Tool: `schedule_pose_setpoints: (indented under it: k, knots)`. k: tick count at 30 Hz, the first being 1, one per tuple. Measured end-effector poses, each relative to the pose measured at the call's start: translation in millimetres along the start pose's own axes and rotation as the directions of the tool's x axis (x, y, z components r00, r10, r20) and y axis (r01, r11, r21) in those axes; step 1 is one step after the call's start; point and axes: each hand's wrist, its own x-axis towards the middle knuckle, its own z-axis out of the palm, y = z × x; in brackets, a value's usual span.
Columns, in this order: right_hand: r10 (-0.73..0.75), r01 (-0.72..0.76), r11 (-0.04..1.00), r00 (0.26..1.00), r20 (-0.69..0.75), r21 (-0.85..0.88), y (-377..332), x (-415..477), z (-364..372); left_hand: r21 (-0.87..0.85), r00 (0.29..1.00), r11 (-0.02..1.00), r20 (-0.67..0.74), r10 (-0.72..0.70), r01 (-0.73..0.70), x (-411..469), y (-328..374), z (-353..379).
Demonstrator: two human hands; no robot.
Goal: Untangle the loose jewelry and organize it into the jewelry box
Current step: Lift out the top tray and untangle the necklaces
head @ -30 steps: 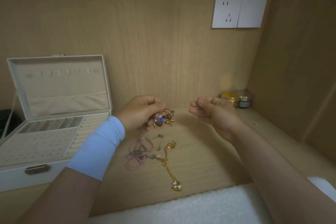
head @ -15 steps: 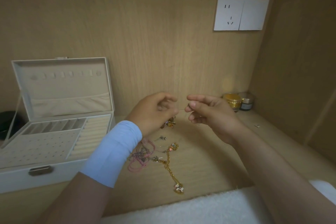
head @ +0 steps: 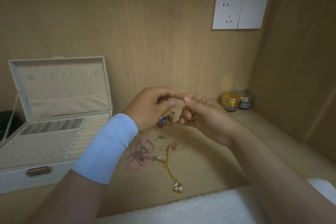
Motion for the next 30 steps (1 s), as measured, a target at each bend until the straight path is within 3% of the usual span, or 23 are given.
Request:
schedule_pose_setpoints:
  k: [7, 11, 14, 20, 25, 30]
  knots:
    - [0.160, -0.150, 0.953, 0.987, 0.019, -0.263, 3, -3, -9, 0.322, 0.978, 0.944, -0.169, 0.124, -0.064, 2, -9, -26]
    - [0.228, -0.194, 0.930, 0.971, 0.076, -0.313, 0, -7, -14, 0.346, 0.972, 0.938, -0.212, 0.103, -0.024, 0, -21, -36]
    - [0.258, -0.228, 0.919, 0.965, 0.053, -0.322, 1, -8, -28, 0.295, 0.981, 0.952, -0.194, -0.023, 0.081, -2, -28, -37]
    - [0.267, -0.313, 0.763, 0.949, -0.166, -0.566, -4, -17, -75, 0.299, 0.986, 0.941, -0.093, -0.138, 0.160, -4, -34, -17]
    - [0.207, -0.357, 0.760, 0.925, -0.319, -0.543, -15, -40, -113, 0.283, 0.979, 0.938, -0.017, -0.204, 0.200, -1, -27, 20]
    - [0.135, -0.428, 0.732, 0.854, -0.503, -0.531, -17, -61, -145, 0.355, 0.970, 0.920, 0.112, -0.217, 0.165, 18, -16, 63]
